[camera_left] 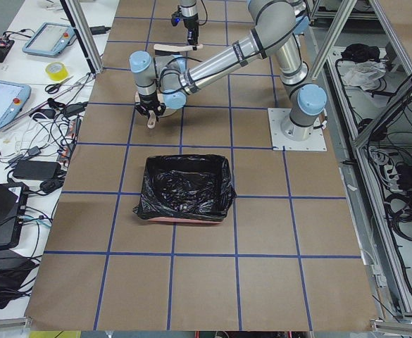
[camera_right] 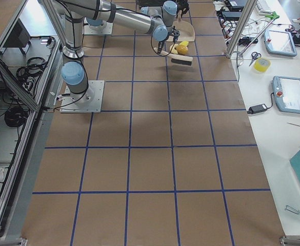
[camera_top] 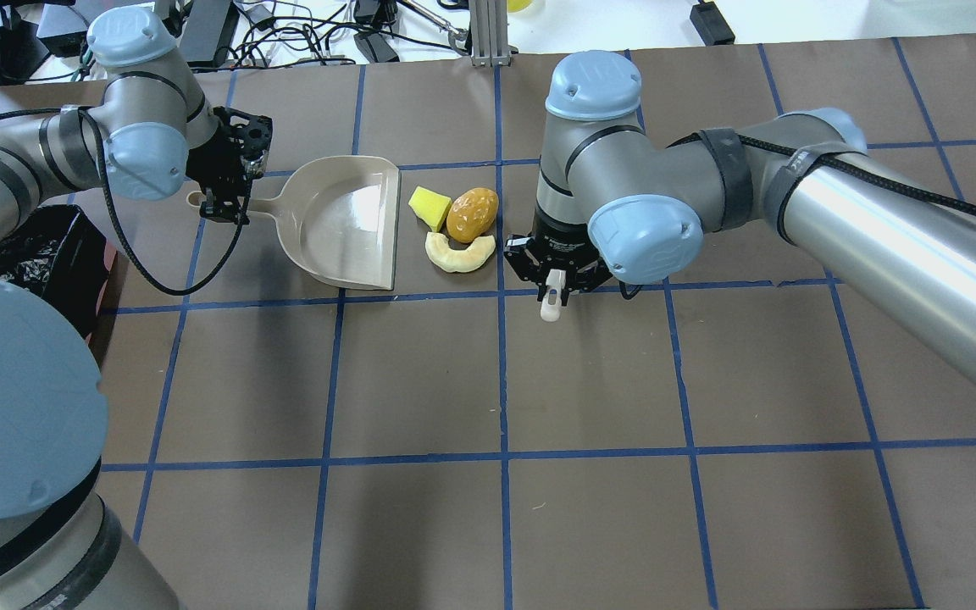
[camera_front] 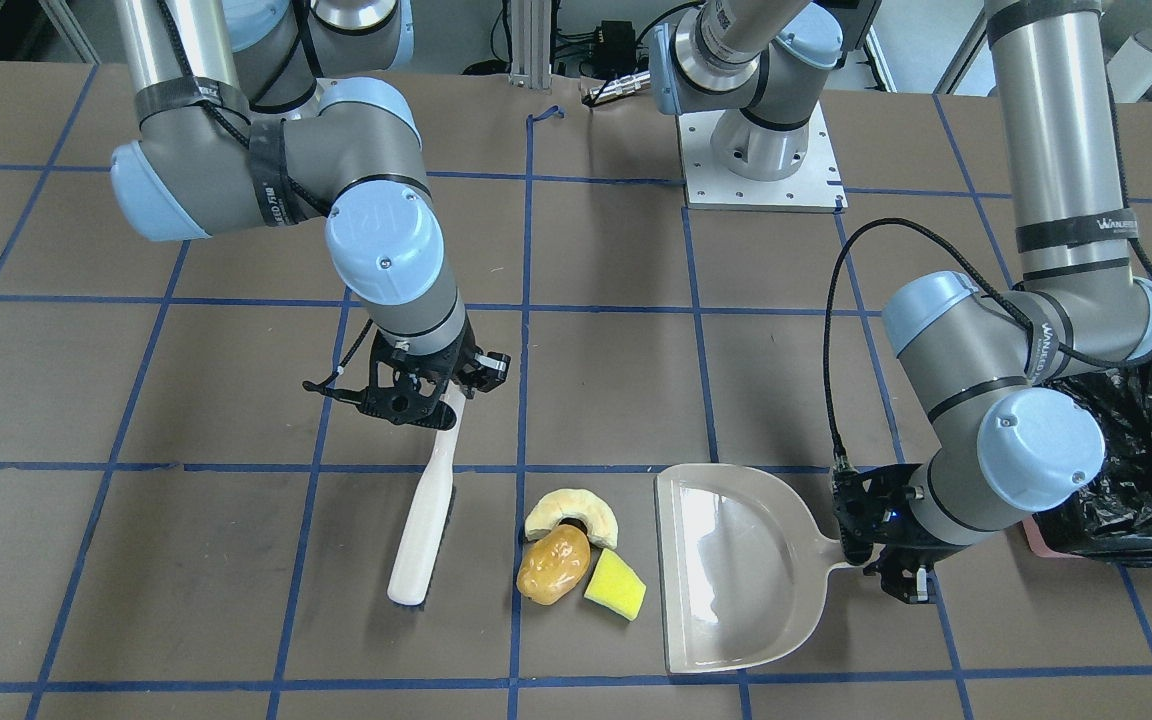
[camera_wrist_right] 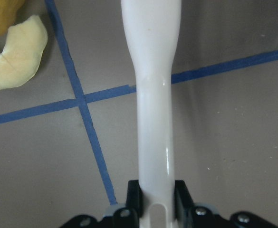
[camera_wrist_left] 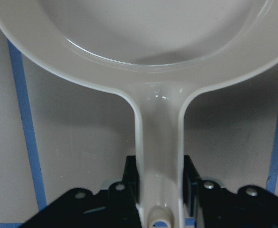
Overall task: Sweep and dump trash into bin
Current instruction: 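Sweep the sponge and peel into the dustpan with the right-held brush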
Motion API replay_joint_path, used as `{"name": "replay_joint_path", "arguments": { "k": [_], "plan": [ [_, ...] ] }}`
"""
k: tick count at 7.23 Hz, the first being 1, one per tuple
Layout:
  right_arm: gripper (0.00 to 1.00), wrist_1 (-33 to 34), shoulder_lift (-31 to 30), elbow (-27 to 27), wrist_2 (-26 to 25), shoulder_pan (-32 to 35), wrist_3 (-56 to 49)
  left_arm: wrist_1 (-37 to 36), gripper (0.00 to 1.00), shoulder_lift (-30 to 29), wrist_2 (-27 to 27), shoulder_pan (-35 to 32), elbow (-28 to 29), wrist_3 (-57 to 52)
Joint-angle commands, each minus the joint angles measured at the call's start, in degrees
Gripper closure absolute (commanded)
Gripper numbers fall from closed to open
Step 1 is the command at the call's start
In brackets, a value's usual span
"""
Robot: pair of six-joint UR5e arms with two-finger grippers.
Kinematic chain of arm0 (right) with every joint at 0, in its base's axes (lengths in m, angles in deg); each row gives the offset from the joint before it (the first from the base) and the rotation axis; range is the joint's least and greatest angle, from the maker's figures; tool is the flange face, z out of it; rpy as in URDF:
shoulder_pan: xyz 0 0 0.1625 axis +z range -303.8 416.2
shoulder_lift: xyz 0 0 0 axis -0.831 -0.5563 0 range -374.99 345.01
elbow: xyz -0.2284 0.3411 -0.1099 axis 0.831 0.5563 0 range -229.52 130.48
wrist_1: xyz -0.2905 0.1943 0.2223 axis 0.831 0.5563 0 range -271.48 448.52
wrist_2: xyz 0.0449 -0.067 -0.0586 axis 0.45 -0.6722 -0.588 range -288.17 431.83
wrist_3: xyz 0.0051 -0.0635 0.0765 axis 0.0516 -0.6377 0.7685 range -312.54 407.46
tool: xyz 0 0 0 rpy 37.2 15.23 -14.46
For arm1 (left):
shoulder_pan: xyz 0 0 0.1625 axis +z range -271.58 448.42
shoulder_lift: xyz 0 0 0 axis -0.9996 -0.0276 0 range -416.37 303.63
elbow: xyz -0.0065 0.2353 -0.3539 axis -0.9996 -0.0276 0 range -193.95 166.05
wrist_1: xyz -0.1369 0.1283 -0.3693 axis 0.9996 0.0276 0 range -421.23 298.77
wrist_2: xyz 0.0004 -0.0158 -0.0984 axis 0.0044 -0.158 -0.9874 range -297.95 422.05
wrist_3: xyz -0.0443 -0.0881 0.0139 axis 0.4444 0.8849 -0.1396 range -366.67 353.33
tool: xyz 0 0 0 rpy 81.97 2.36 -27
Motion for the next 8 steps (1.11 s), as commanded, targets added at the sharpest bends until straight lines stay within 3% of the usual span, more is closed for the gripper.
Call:
{"name": "replay_joint_path", "arguments": {
  "k": [1, 8],
  "plan": [
    [1.00, 0.34, 0.47, -0.01, -0.02, 3.37, 3.82, 0.01, 1.00, -0.08, 0.00, 0.00, -0.06, 0.00],
    [1.00, 5.52, 5.30, 2.35, -0.02, 10.40, 12.96, 0.01, 1.00, 0.01, 0.61, -0.09, 0.02, 0.09]
  ]
}}
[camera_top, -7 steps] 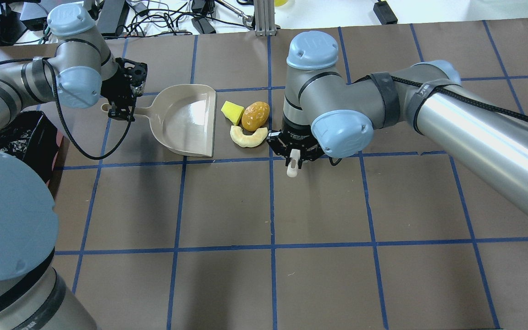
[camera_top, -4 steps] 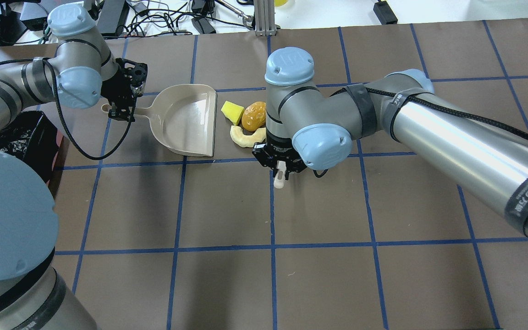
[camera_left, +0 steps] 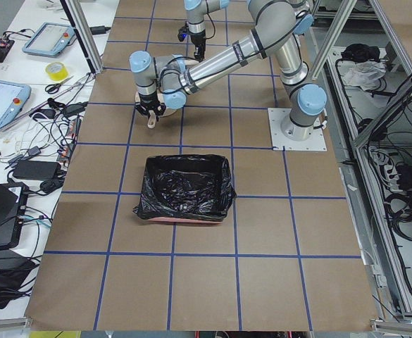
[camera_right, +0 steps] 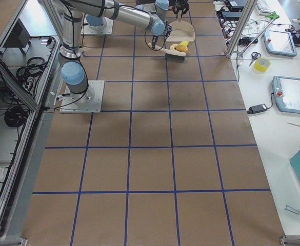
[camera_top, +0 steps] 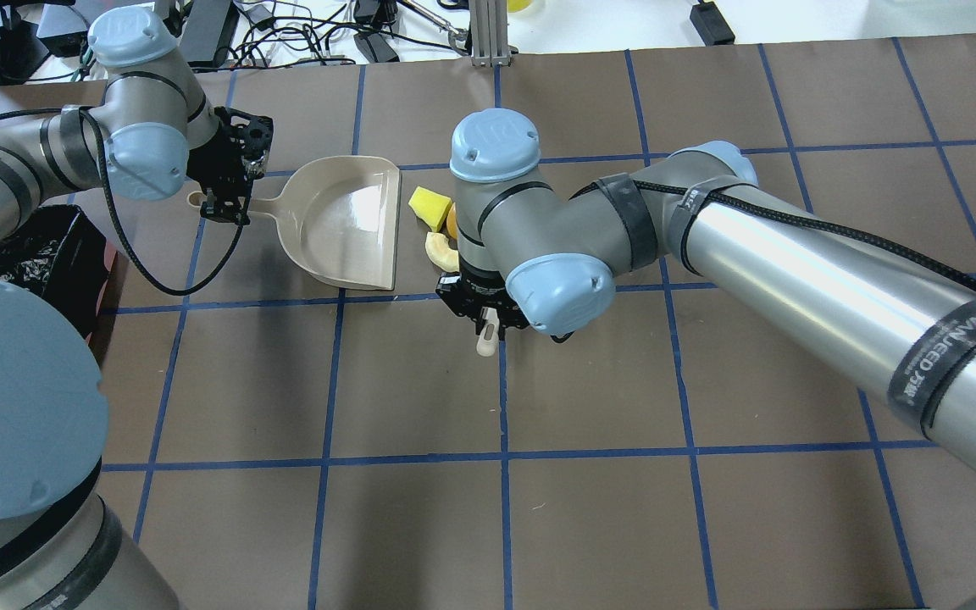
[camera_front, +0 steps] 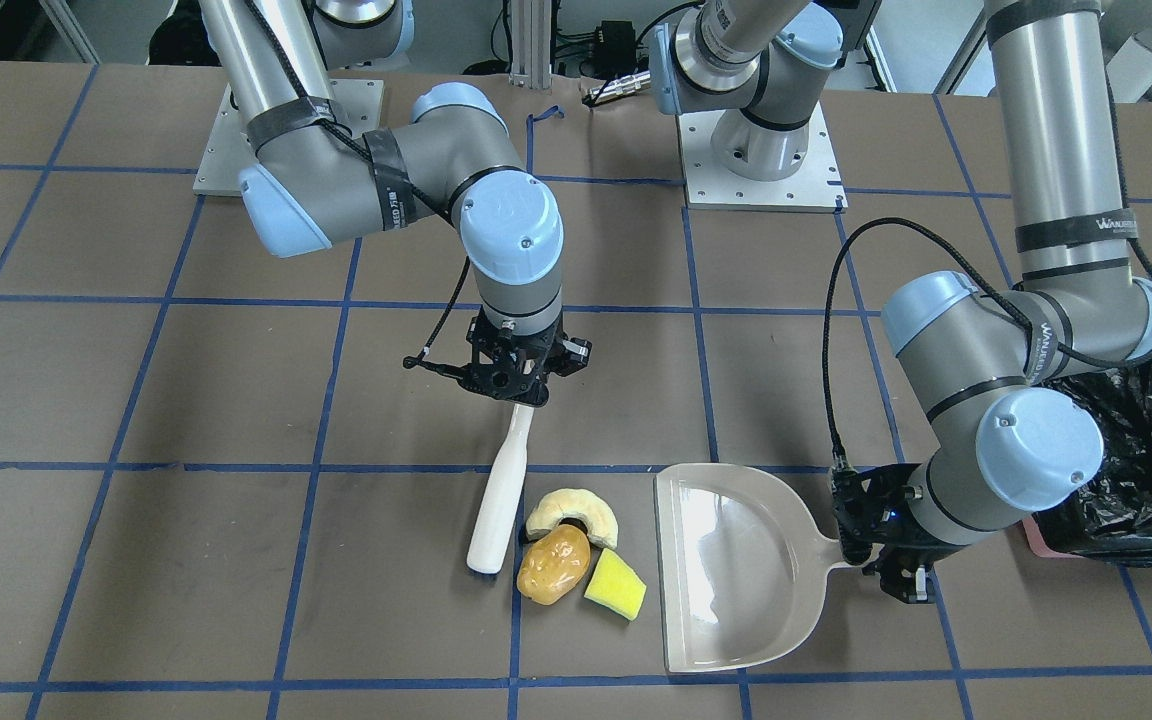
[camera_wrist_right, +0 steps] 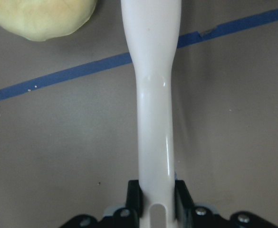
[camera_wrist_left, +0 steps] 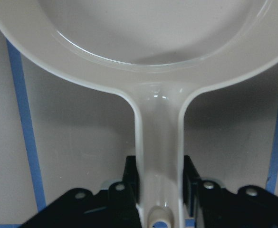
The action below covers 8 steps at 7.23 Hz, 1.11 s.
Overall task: Sweep and dump trash into bin
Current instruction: 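Sweep the sponge and peel into the dustpan with the right-held brush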
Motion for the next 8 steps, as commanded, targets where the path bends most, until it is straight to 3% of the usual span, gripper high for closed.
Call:
{"name": "replay_joint_path", "arguments": {
  "k": [1, 4, 8],
  "plan": [
    [1.00, 1.34, 2.72, 3.19, 0.00, 2.68, 3.76, -0.08, 1.00, -0.08, 0.83, -0.09, -0.05, 0.10],
    [1.00, 1.34, 7.21, 10.39, 0.00, 5.32, 6.32, -0.09, 1.00, 0.00, 0.92, -0.53, -0.05, 0.28],
    [1.00, 4.85, 10.11, 12.95, 0.00, 8.21, 8.17, -0.09, 1.00, 0.01, 0.92, -0.62, 0.04, 0.36]
  ]
}}
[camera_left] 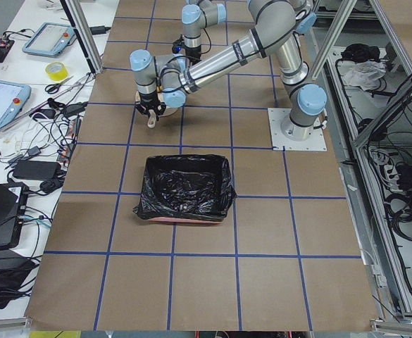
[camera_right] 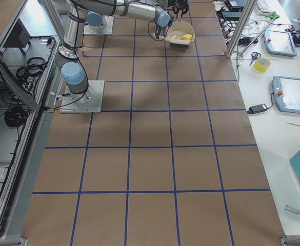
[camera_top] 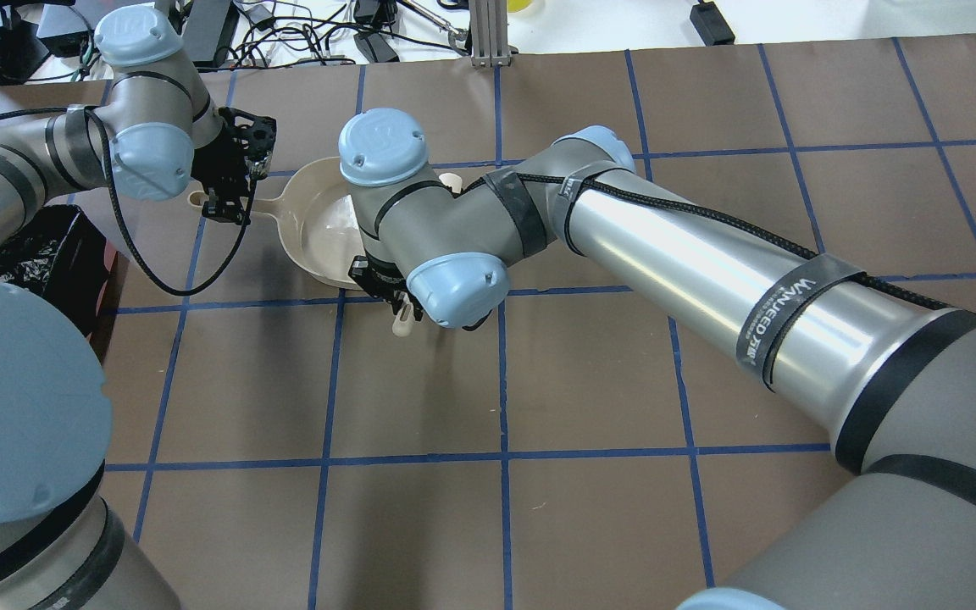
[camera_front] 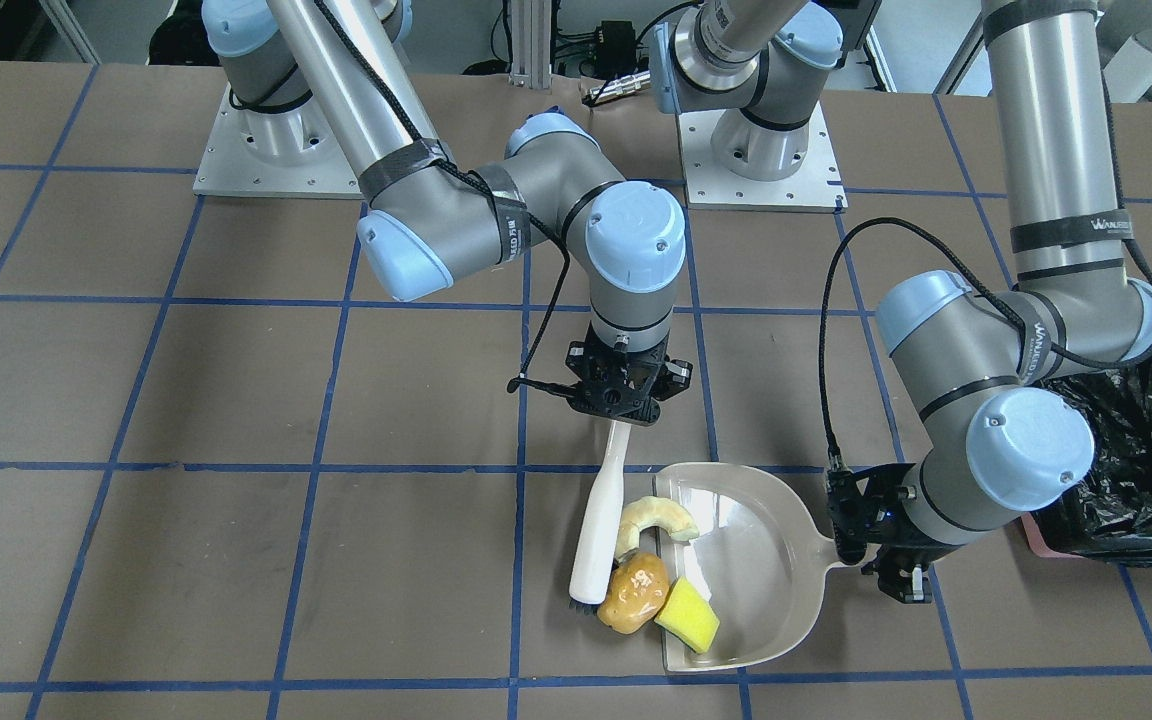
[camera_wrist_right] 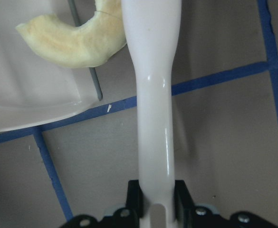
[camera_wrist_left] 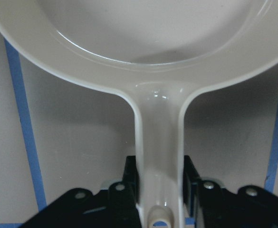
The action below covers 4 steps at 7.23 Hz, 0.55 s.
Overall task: Sweep and dump trash into bin
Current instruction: 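Sweep the sponge and peel into the dustpan with the right-held brush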
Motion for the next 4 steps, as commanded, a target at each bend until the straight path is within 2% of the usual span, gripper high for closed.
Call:
{"name": "replay_joint_path", "arguments": {
  "k": [1, 4],
  "plan": [
    [1.00, 1.40, 1.78, 2.17, 0.00, 1.47, 1.63, 0.00, 1.00, -0.08, 0.00, -0.06, 0.01, 0.07],
    [1.00, 1.75, 4.07, 6.39, 1.74, 3.23, 2.43, 0.00, 1.00, 0.00, 0.00, -0.06, -0.08, 0.07]
  ]
}}
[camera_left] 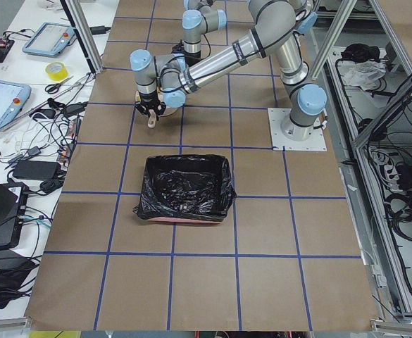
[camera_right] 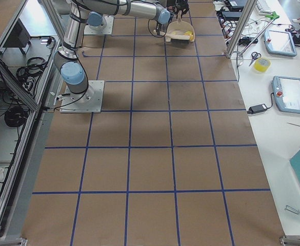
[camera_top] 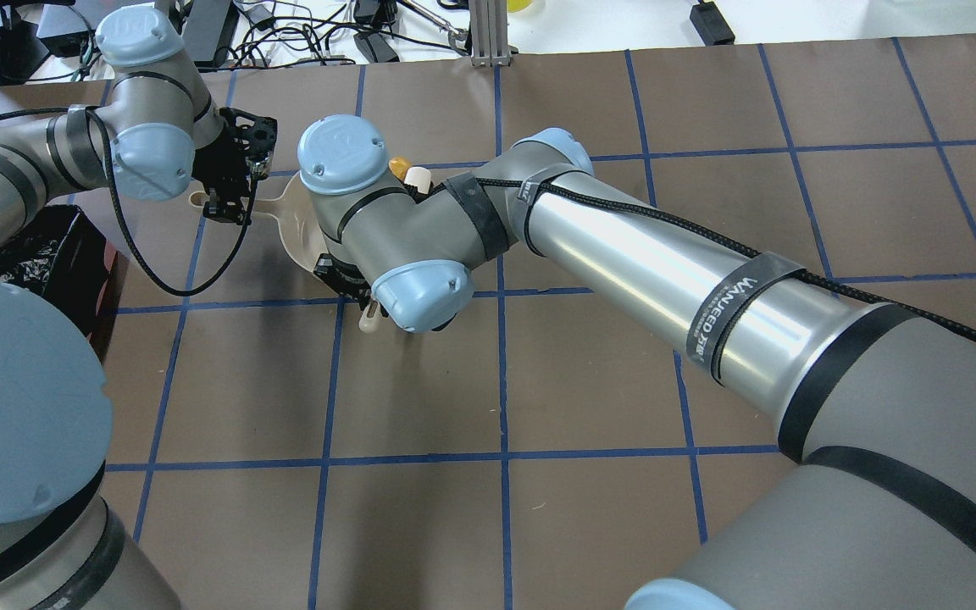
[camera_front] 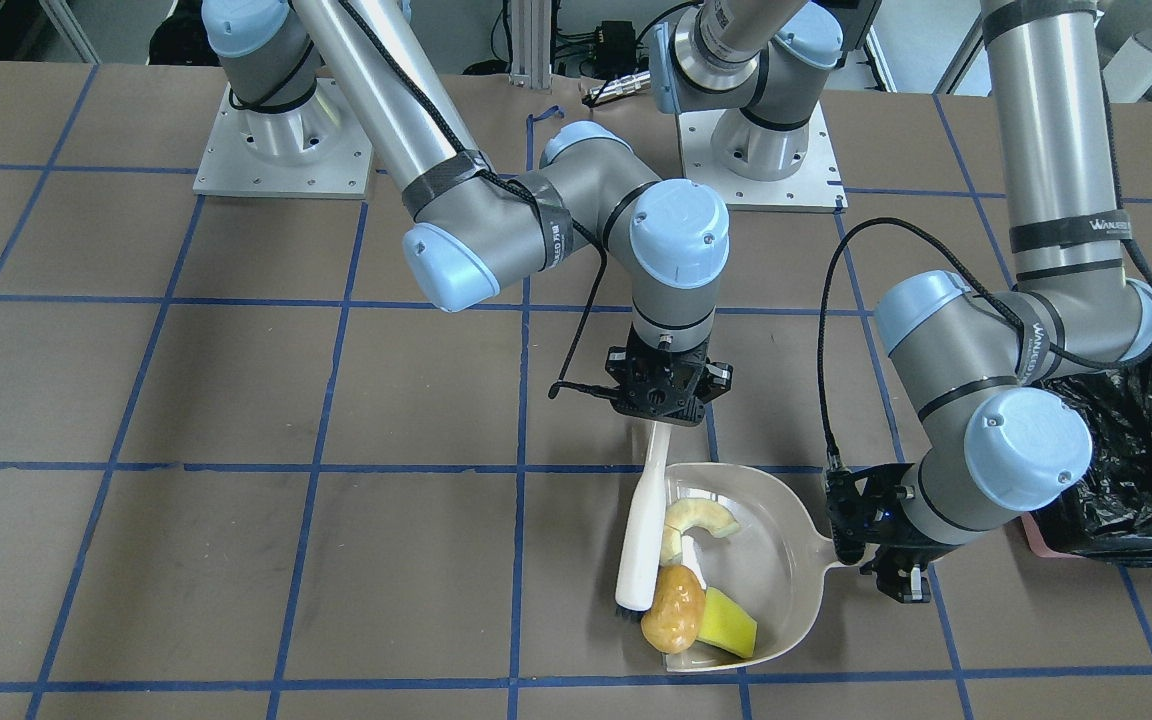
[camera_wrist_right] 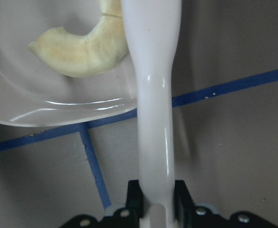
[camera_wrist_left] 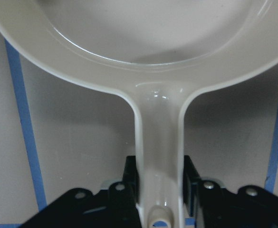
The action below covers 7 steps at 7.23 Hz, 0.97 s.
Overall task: Sweep and dump trash into bin
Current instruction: 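Sweep the sponge and peel into the dustpan with the right-held brush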
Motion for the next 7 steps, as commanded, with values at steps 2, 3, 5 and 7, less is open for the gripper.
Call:
{"name": "replay_joint_path", "arguments": {
  "k": [2, 3, 5, 7],
  "plan": [
    [1.00, 1.18, 1.31, 2.55, 1.99, 1.72, 1.53, 0.00, 1.00, 0.03, 0.00, 0.00, 0.08, 0.00],
    [1.00, 2.05, 1.22, 2.55, 1.99, 2.60, 1.80, 0.00, 1.00, 0.03, 0.00, 0.00, 0.08, 0.00],
    [1.00, 2.33, 0.96, 4.03, 3.12, 4.62, 4.51, 0.00, 1.00, 0.12, -0.08, 0.00, 0.08, -0.09],
    [1.00, 2.33, 0.87, 4.57, 3.22, 5.69, 5.32, 0.00, 1.00, 0.21, -0.09, 0.00, -0.01, -0.09]
  ]
}}
